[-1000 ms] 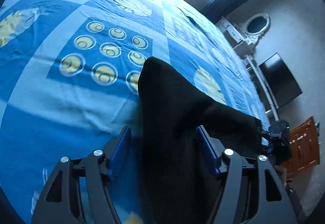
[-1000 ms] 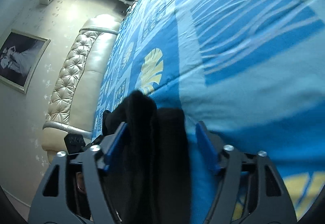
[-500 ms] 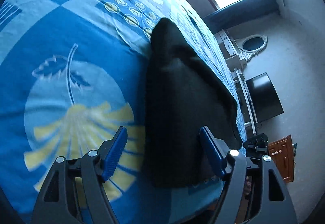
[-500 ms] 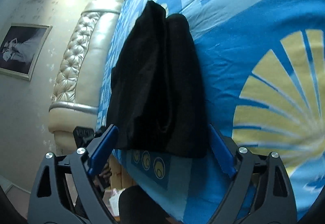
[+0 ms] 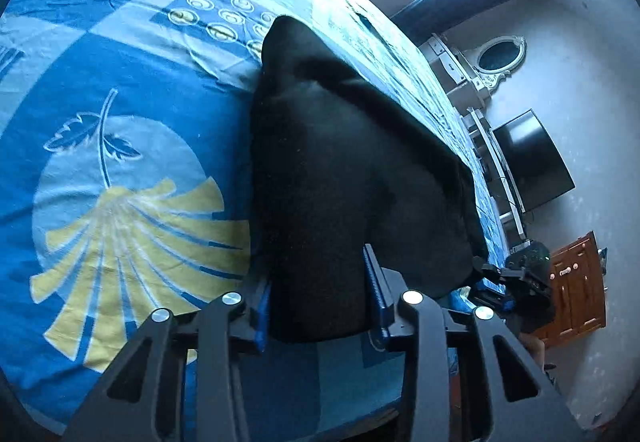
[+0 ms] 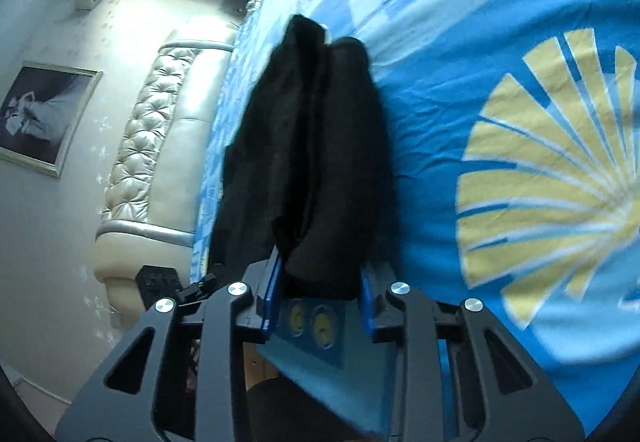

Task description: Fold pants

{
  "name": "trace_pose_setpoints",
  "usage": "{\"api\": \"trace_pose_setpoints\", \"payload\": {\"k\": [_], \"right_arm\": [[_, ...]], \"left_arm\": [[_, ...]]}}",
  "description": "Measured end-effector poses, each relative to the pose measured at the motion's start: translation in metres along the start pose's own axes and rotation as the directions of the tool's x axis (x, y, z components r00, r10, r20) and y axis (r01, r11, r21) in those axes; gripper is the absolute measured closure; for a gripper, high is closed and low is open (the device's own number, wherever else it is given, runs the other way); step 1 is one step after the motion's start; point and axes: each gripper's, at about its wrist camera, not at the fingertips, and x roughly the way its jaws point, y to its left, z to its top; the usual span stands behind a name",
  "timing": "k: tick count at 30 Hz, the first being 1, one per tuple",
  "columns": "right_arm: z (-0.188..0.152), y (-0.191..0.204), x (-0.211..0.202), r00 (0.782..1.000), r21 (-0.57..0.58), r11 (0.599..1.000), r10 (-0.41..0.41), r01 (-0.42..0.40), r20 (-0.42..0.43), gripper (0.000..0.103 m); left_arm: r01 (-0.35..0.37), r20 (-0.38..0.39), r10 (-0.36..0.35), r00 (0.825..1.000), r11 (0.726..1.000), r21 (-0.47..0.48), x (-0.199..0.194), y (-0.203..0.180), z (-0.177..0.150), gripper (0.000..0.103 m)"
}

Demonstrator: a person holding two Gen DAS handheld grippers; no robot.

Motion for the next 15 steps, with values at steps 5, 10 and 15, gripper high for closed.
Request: {"api": "trace_pose_setpoints", "payload": {"k": [5,10,15], "right_arm": [[-0.01,-0.004,0.0,1.0,0.007,1.0,0.0,0.0,0.003,0.073],[-0.012,-0.018,0.002,1.0,0.045,0.999,0.016,-0.016,0.005,0.073],[-0.008,-0.025,0.006,1.0,0.05,0.999,0.022,-0.022,-0.006,0.073]], "left_arm": [[0.028,0.007,-0.028,1.0,0.999,-0.025,-0.006,0.011,-0.004,0.066],[0.037,0.008,-0.037,0.999,0.999,-0.021,-0.003,0.014,-0.005,0.066],[0.035,0.008,-0.035,0.999,0.999,-0.004,0.001,0.014,-0.003,0.066]]}}
